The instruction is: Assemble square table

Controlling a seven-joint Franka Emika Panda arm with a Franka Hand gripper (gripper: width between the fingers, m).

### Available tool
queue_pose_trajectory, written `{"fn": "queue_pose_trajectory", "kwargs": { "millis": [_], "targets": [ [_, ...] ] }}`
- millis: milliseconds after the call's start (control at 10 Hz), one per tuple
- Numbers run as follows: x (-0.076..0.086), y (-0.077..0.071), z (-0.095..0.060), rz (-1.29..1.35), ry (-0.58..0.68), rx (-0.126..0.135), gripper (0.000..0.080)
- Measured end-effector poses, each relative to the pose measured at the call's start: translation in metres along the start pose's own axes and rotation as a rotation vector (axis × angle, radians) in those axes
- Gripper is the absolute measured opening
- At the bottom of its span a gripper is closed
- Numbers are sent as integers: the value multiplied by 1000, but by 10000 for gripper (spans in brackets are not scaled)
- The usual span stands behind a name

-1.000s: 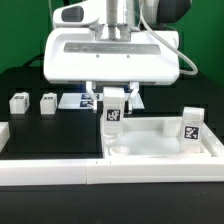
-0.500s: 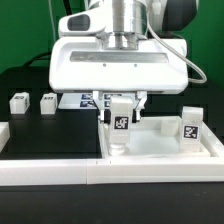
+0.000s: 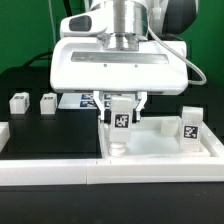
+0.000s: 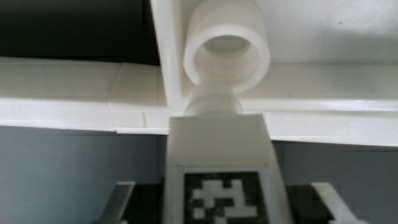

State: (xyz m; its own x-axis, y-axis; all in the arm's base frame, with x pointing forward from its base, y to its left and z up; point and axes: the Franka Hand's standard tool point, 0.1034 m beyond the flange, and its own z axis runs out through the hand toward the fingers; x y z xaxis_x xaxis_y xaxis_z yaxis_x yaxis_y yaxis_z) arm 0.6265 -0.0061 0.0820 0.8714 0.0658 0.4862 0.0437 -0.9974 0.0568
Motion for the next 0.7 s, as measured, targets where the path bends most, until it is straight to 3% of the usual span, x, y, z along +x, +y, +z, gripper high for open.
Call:
{"fn": "queue_pose_trajectory", "kwargs": {
  "millis": [100,300,700],
  "targets": [
    [-7,1,-8,-5,-7,0,287],
    [-17,1,-10,-8,-22,0,287],
    [-13,-4,-6,-14,-21,6,287]
  ]
}}
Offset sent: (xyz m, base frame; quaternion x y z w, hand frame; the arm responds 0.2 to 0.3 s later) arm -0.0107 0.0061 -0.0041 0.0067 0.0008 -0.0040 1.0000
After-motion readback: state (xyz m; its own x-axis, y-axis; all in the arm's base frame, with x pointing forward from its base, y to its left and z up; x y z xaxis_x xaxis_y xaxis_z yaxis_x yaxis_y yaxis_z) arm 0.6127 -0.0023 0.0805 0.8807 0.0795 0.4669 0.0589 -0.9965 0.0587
